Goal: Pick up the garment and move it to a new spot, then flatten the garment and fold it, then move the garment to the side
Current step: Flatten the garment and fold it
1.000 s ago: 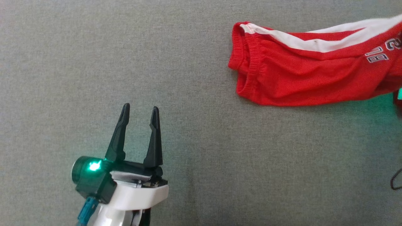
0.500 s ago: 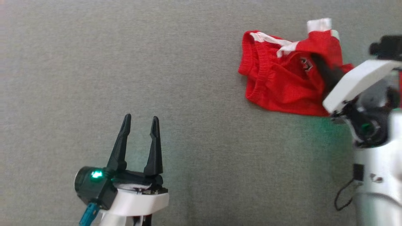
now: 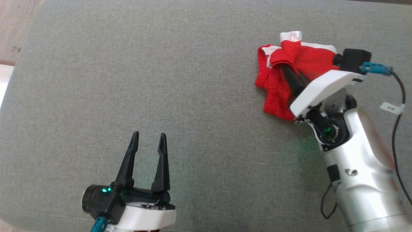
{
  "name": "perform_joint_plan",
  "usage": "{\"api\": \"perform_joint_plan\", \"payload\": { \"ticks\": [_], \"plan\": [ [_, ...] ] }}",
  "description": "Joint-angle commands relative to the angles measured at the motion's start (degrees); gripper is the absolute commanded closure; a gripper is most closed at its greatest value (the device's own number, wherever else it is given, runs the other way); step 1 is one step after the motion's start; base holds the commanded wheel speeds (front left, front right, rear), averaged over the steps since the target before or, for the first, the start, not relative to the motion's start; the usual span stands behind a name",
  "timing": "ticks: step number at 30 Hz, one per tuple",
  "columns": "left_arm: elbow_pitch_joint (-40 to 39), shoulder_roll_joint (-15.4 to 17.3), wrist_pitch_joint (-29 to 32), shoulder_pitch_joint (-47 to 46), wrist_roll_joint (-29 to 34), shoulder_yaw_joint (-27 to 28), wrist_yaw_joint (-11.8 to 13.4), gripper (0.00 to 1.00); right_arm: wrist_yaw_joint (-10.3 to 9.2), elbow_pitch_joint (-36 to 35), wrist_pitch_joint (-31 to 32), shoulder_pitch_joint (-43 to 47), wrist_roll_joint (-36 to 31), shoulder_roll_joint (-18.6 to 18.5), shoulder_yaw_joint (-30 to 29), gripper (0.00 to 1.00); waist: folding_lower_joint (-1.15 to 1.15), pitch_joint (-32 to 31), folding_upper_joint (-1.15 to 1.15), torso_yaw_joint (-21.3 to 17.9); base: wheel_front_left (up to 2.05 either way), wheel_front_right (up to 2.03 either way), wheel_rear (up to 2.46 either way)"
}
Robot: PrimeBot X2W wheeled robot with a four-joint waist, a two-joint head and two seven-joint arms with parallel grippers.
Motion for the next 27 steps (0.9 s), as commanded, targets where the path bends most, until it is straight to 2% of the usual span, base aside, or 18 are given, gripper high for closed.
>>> {"api": "perform_joint_plan", "payload": {
  "ticks": [1, 2, 9, 13, 17, 21, 27],
  "plan": [
    [-1.4, -0.2, -0.3, -0.4, -0.1, 1.5, 0.4, 0.00, 0.42, -1.6, -0.5, -1.7, 0.2, 0.6, 1.6, 0.37, 0.00, -0.1, 0.00, -0.1, 0.00, 0.00, 0.00],
    [-1.4, -0.2, -0.3, -0.4, -0.1, 1.6, 0.4, 0.00, 0.42, -1.1, -0.6, -1.8, 0.2, 0.6, 2.4, 0.00, 0.00, -0.1, 0.00, -0.1, 0.00, 0.00, 0.00],
    [-1.1, -0.2, -0.3, -0.2, 0.0, 2.1, 0.3, 0.00, 0.42, 0.2, -1.8, -0.8, 3.3, 0.6, 8.1, 0.00, 0.00, -0.5, 0.00, -1.4, 0.00, 0.00, 0.00],
    [-0.6, -0.2, -0.3, 0.0, 0.1, 2.3, 0.2, 0.00, 0.42, -1.8, -2.3, 0.6, 8.0, 0.6, 13.8, 0.00, 0.00, -1.1, 0.00, -2.8, 0.00, 0.00, 0.00],
    [-0.5, -0.2, -0.3, 0.6, 0.0, 3.0, 0.4, 0.00, 0.42, -5.3, -4.0, 1.8, 8.7, 0.6, 18.3, 0.00, 0.00, -2.1, 0.00, -4.8, 0.00, 0.00, 0.00],
    [-0.6, -0.2, -0.3, 1.1, 0.2, 4.0, 0.5, 0.00, 0.42, -10.2, -7.2, 3.4, 0.7, 0.6, 18.0, 0.00, 0.00, -3.0, 0.00, -7.0, 0.00, 0.00, 0.00],
    [-0.3, -0.2, -0.3, 2.5, 0.6, 5.9, 0.1, 0.00, 0.42, -18.0, -14.3, 9.6, -17.9, -3.9, 9.1, 0.00, 0.00, -5.9, 0.00, -9.3, 0.00, 0.00, 0.00]
  ]
}}
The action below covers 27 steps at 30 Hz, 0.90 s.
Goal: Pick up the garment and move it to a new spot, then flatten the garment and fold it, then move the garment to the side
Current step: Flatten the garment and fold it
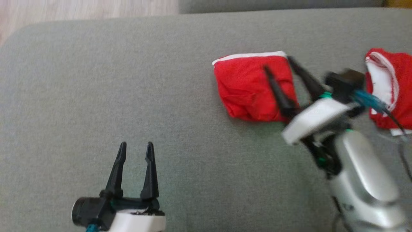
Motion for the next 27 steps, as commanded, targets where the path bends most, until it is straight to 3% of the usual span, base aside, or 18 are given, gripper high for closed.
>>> {"api": "perform_joint_plan", "payload": {
  "ticks": [1, 5, 10, 20, 21, 22, 23, 27],
  "plan": [
    [-1.4, -0.2, -0.3, 0.4, 0.6, 2.5, -0.2, 0.00, 0.42, -3.6, -2.1, 3.2, -3.7, -0.8, -2.1, 0.00, 0.00, -1.9, 0.00, -1.2, 0.00, 0.00, 0.00],
    [-1.1, -0.2, -0.3, 2.1, 1.3, 3.7, -0.9, 0.00, 0.42, -5.7, -6.6, 9.5, -9.4, -3.9, -7.7, 0.00, 0.00, -4.2, 0.00, -1.8, 0.00, 0.00, 0.00],
    [-0.2, -0.2, -0.3, 4.3, 2.0, 5.6, -2.2, 0.00, 0.42, -5.2, -12.8, 16.5, -10.8, -4.7, -14.0, 0.00, 0.00, -6.8, 0.00, -2.0, 0.00, 0.00, 0.00],
    [0.3, -0.2, -0.3, 5.4, 2.9, 7.3, -3.6, 0.00, 0.42, -0.9, -19.7, 21.8, -12.4, -4.0, -18.7, 0.00, 0.00, -7.9, 0.00, -1.6, 0.00, 0.00, 0.00],
    [0.2, -0.2, -0.3, 5.3, 2.9, 7.3, -3.7, 0.00, 0.42, -0.5, -19.8, 21.2, -12.1, -3.8, -18.2, 0.16, 0.00, -7.7, 0.00, -1.4, 0.00, 0.00, 0.00],
    [0.1, -0.2, -0.3, 5.1, 2.9, 7.3, -3.7, 0.00, 0.42, -0.2, -19.6, 20.5, -11.6, -3.8, -17.3, 0.68, 0.00, -7.2, 0.00, -1.2, 0.00, 0.00, 0.00],
    [0.0, -0.2, -0.3, 5.0, 2.8, 7.3, -3.7, 0.00, 0.42, 0.2, -19.3, 19.5, -11.4, -4.0, -16.0, 1.00, 0.00, -6.8, 0.00, -1.0, 0.00, 0.00, 0.00],
    [-0.5, -0.2, -0.3, 3.7, 2.6, 6.6, -3.6, 0.00, 0.42, 2.3, -17.7, 13.4, -11.1, -4.3, -11.0, 1.00, 0.00, -4.1, 0.00, 0.4, 0.00, 0.00, 0.00]
  ]
}}
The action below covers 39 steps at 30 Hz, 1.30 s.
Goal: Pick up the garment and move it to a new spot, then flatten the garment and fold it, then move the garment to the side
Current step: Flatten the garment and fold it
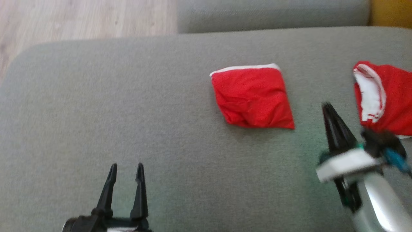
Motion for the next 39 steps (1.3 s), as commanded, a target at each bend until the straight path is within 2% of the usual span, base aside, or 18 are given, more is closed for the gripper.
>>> {"api": "perform_joint_plan", "payload": {
  "ticks": [1, 9, 16, 25, 31, 32, 33, 34, 39],
  "plan": [
    [-2.0, -0.2, -0.3, -3.0, 0.0, 1.2, -0.1, 0.00, 0.42, -1.0, 0.2, -4.3, 0.0, -0.7, 2.0, 1.00, 0.00, 1.7, 0.00, 1.2, 0.00, 0.00, 0.00],
    [-1.6, -0.2, -0.3, -5.8, -1.2, -1.9, 0.4, 0.00, 0.42, 13.9, 0.8, -15.6, -1.9, 1.9, 9.7, 1.00, 0.00, 5.4, 0.00, 5.9, 0.00, 0.00, 0.00],
    [-1.4, -0.2, -0.3, -6.3, -1.8, -3.1, 1.0, 0.00, 0.42, 25.3, -1.0, -20.6, -2.2, 5.5, 14.3, 1.00, 0.00, 6.0, 0.00, 7.6, 0.00, 0.00, 0.00],
    [-1.4, -0.2, -0.3, -6.0, -1.8, -1.5, 1.5, 0.00, 0.42, 29.7, -2.2, -20.6, 1.1, 7.0, 25.7, 1.00, 0.00, 5.2, 0.00, 5.5, 0.00, 0.00, 0.00],
    [-1.0, -0.2, -0.3, -5.6, -1.3, 0.1, 1.0, 0.00, 0.42, 25.8, -4.0, -19.5, 3.2, 6.1, 24.6, 1.00, 0.00, 3.2, 0.00, 2.8, 0.00, 0.00, 0.00],
    [-0.8, -0.2, -0.3, -5.5, -1.0, 0.4, 0.8, 0.00, 0.42, 24.0, -4.2, -18.8, 3.4, 5.6, 23.7, 0.85, 0.00, 2.7, 0.00, 2.3, 0.00, 0.00, 0.00],
    [-0.5, -0.2, -0.3, -5.2, -0.7, 1.0, 0.6, 0.00, 0.42, 22.0, -4.4, -18.0, 3.3, 4.8, 22.4, 0.55, 0.00, 2.0, 0.00, 1.7, 0.00, 0.00, 0.00],
    [-0.3, -0.2, -0.3, -5.0, -0.4, 1.4, 0.4, 0.00, 0.42, 19.9, -4.5, -16.8, 3.0, 3.9, 21.0, 0.02, 0.00, 1.5, 0.00, 1.2, 0.00, 0.00, 0.00],
    [2.0, -0.2, -0.3, -3.4, 1.7, 4.6, -1.2, 0.00, 0.42, 5.8, -4.6, -5.9, 1.8, -0.4, 8.8, 0.00, 0.00, -1.7, 0.00, -1.5, 0.00, 0.00, 0.00]
  ]
}}
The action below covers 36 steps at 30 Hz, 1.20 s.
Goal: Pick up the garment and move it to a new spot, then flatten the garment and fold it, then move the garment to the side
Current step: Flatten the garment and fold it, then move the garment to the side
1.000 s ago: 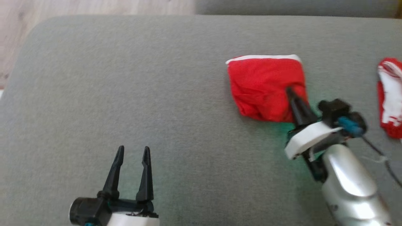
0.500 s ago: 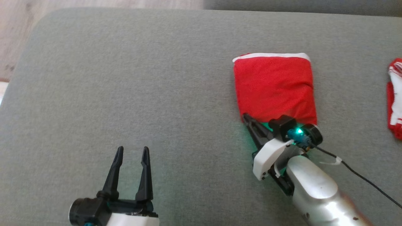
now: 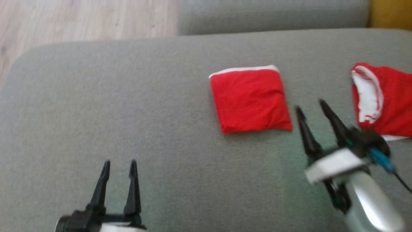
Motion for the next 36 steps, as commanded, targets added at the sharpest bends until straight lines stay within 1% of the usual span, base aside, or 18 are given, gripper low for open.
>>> {"api": "perform_joint_plan", "payload": {
  "ticks": [1, 2, 4, 6, 9, 13, 20, 29, 31, 33, 34, 36],
  "plan": [
    [-1.0, -0.2, -0.3, -0.2, 0.8, 2.5, -0.4, 0.00, 0.42, -3.1, -0.6, 1.7, -1.0, -0.5, -0.3, 0.00, 0.01, -1.6, 0.00, -1.6, 0.00, 0.00, 0.00],
    [-0.6, -0.2, -0.3, 0.1, 1.0, 2.7, -0.6, 0.00, 0.42, -4.6, -0.6, 3.5, -2.0, -1.2, -1.8, 0.00, 0.01, -2.2, 0.00, -1.8, 0.00, 0.00, 0.00],
    [0.2, -0.2, -0.3, 0.8, 1.3, 3.1, -1.0, 0.00, 0.42, -6.7, -0.6, 7.2, -1.4, -0.9, -5.0, 0.00, 0.01, -3.2, 0.00, -2.2, 0.00, 0.00, 0.00],
    [1.1, -0.2, -0.3, 1.5, 1.3, 3.5, -1.1, 0.00, 0.42, -8.4, -0.6, 10.4, -2.0, -1.4, -6.9, 0.00, 0.01, -4.2, 0.00, -2.3, 0.00, 0.00, 0.00],
    [2.2, -0.2, -0.3, 2.7, 1.1, 3.9, -1.0, 0.00, 0.42, -9.9, -0.6, 14.6, -1.3, -1.4, -8.5, 0.00, 0.01, -5.5, 0.00, -2.0, 0.00, 0.00, 0.00],
    [3.1, -0.2, -0.3, 3.9, 0.8, 4.4, -0.9, 0.00, 0.42, -10.6, -0.6, 17.7, -0.9, -0.9, -9.5, 0.00, 0.01, -6.3, 0.00, -1.3, 0.00, 0.00, 0.00],
    [3.7, -0.2, -0.3, 4.3, 0.9, 4.4, -0.9, 0.00, 0.42, -9.7, -0.6, 18.2, -1.1, 0.6, -9.8, 0.00, 0.01, -6.9, 0.00, 0.0, 0.00, 0.00, 0.00],
    [3.1, -0.2, -0.3, 4.3, 0.9, 4.7, -1.0, 0.00, 0.42, -9.0, -0.6, 17.6, -0.9, 0.8, -9.3, 0.00, 0.01, -6.6, 0.00, 0.7, 0.00, 0.00, 0.00],
    [2.9, -0.2, -0.3, 4.2, 0.8, 4.6, -1.0, 0.00, 0.42, -8.7, -0.6, 17.2, 0.4, 0.9, -9.1, 0.00, 0.01, -6.3, 0.00, 0.9, 0.00, 0.00, 0.00],
    [2.7, -0.2, -0.3, 4.0, 0.7, 4.5, -1.0, 0.00, 0.42, -7.6, 1.4, 16.4, 4.0, 1.4, -9.1, 0.00, 0.01, -5.9, 0.00, 1.1, 0.00, 0.00, 0.00],
    [2.7, -0.2, -0.3, 4.0, 0.7, 4.5, -1.0, 0.00, 0.42, -7.6, 1.4, 16.4, 4.0, 1.4, -9.1, 0.00, 0.01, -5.9, 0.00, 1.1, 0.00, 0.00, 0.00],
    [2.4, -0.2, -0.3, 3.7, 0.7, 4.4, -1.0, 0.00, 0.42, -8.5, 5.5, 14.1, 8.4, 1.2, -8.5, 0.00, 0.01, -4.8, 0.00, 1.4, 0.00, 0.00, 0.00]
  ]
}}
